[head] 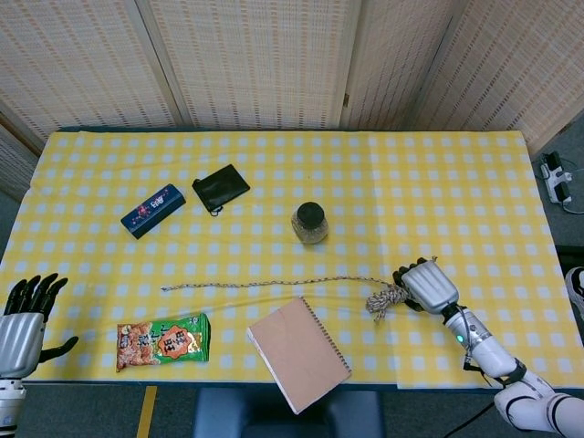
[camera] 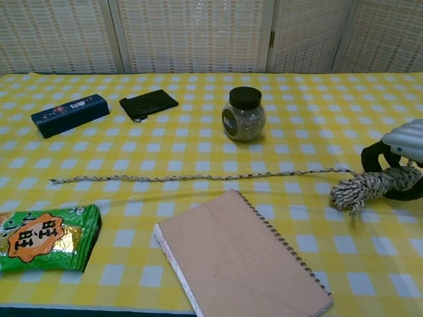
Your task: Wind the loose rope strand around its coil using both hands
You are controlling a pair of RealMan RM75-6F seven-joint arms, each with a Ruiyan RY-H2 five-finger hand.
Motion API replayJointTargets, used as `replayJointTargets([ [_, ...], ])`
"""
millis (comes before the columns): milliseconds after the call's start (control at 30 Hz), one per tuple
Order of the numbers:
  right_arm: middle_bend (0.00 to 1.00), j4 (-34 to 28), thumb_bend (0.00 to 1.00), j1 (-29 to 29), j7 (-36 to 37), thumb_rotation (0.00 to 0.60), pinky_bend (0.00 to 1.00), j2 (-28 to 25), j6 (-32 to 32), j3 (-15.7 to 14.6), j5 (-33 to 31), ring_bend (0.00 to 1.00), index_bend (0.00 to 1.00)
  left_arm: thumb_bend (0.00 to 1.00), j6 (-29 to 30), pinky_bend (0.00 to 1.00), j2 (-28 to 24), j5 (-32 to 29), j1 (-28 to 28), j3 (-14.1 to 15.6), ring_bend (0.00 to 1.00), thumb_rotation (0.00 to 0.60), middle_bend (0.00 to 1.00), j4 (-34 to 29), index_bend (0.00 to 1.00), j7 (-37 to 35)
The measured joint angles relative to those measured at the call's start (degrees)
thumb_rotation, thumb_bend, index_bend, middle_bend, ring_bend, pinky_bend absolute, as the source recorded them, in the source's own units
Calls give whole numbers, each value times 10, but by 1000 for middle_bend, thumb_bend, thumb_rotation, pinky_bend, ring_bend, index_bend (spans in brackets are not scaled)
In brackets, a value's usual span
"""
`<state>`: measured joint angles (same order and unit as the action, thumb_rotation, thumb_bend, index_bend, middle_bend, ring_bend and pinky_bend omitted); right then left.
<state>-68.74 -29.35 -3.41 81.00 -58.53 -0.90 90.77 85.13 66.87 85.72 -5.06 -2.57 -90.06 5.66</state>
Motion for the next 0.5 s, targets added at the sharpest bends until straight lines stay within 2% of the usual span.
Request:
replayJointTargets([
  [267,570,-48,488,-8,26,600,490,-33,-20,8,8,619,689,173,-18,183,0,39,-52,-22,278,600,284,16,311,-39],
  [500,577,-90,502,-29,44,600,496,-62,-9,20,6,623,696,256,-90,341,7,50,-117,-37,422,600,398,36,390,-70],
])
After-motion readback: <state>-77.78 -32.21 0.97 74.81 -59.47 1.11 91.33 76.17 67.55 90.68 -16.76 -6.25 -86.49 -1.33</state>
